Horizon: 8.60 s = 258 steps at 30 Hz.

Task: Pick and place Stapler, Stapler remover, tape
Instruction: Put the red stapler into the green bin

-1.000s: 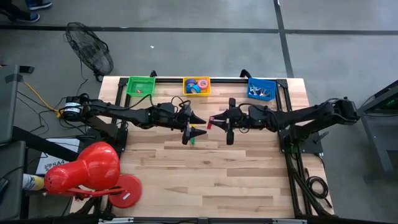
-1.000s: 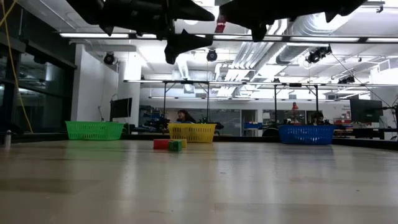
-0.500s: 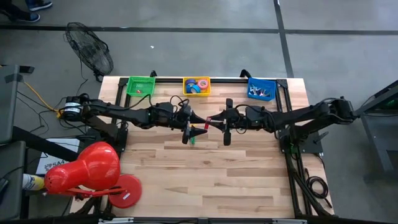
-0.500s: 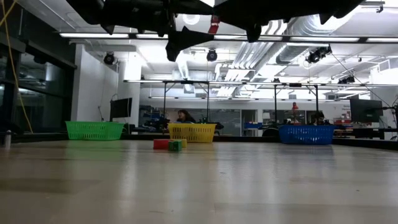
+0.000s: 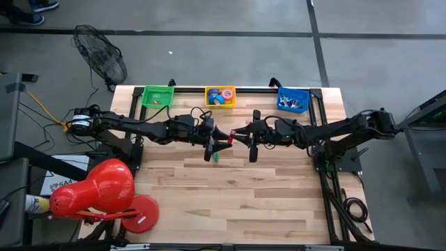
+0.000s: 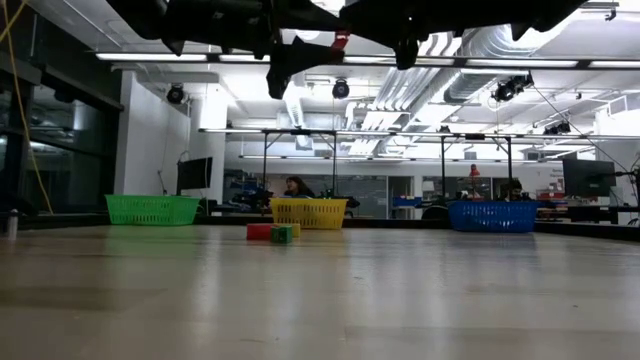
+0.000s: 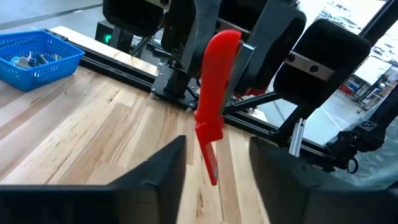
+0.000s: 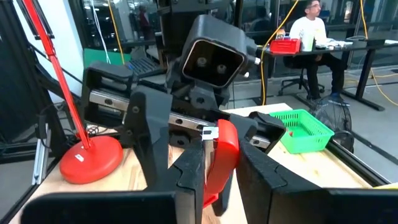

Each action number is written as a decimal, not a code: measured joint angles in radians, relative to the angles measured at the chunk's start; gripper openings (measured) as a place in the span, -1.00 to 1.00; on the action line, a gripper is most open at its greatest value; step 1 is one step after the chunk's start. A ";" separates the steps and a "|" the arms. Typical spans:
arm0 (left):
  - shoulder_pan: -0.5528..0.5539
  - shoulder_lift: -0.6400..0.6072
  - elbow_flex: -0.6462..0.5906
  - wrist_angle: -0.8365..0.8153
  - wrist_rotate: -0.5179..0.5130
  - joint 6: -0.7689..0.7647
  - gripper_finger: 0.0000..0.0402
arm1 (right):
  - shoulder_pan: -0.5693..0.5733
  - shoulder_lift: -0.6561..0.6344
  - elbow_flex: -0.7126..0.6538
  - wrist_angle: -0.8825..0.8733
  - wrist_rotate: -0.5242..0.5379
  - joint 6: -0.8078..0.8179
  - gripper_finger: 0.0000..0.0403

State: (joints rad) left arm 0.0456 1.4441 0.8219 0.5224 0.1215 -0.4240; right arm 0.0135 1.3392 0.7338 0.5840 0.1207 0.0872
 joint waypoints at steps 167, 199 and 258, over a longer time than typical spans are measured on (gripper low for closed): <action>0.777 -0.080 0.000 -0.854 -0.198 0.066 -0.38 | -0.179 -0.594 -0.001 -0.840 0.491 0.028 0.19; 0.243 -0.081 0.000 -0.854 -0.141 0.729 -0.38 | -0.178 -0.594 -0.001 -0.903 0.283 0.070 0.19; 0.032 0.246 -0.001 -0.629 -0.265 0.332 0.25 | -0.178 -0.592 -0.002 -0.945 0.258 0.097 0.19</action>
State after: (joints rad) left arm 0.0780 1.6901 0.8211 -0.1070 -0.1430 -0.0922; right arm -0.1648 0.7467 0.7322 -0.3613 0.3786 0.1844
